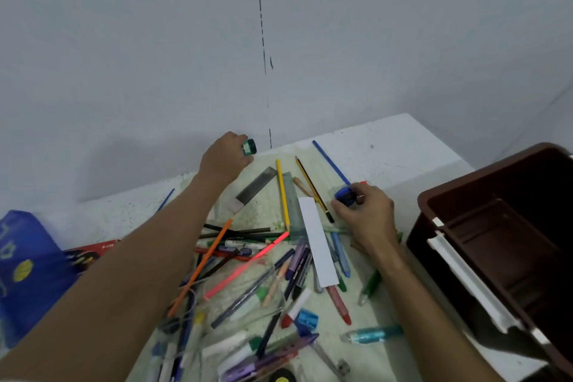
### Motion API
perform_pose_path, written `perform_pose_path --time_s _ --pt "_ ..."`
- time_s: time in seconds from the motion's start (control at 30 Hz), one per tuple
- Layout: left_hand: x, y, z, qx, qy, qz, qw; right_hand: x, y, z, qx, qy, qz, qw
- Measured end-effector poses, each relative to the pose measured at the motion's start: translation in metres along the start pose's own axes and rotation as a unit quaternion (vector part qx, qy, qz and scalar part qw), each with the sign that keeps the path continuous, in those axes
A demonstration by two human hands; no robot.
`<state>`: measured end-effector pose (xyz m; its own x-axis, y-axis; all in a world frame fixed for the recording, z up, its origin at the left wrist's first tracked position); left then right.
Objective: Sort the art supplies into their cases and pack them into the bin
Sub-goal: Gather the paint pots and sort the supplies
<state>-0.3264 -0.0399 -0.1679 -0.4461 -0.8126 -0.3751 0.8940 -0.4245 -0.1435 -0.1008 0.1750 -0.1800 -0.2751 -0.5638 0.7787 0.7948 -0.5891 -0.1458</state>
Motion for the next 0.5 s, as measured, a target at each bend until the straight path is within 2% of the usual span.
perform_pose_path --time_s 0.2,0.3,0.5 --pt "0.003 -0.006 0.002 -0.032 -0.004 0.002 0.999 0.000 -0.003 -0.002 -0.014 0.026 0.015 0.999" --pt "-0.008 0.010 0.013 -0.049 0.051 -0.009 0.997 0.010 0.005 -0.001 -0.006 -0.014 0.034 0.999" --pt "-0.027 0.101 0.049 -0.060 0.204 0.064 0.975 0.050 0.054 0.001 0.058 -0.068 0.085 0.992"
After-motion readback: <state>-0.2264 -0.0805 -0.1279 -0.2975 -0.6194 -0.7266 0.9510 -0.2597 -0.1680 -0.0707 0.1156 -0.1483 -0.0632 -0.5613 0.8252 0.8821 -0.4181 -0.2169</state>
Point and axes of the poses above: each hand's wrist, its own y-axis away from the middle knuckle, its own z-axis out of the back of the hand, x = y × z, the point moved 9 cm from there along -y, towards the middle knuckle, and after that the axes turned 3 degrees about z, right-handed, at the moved point
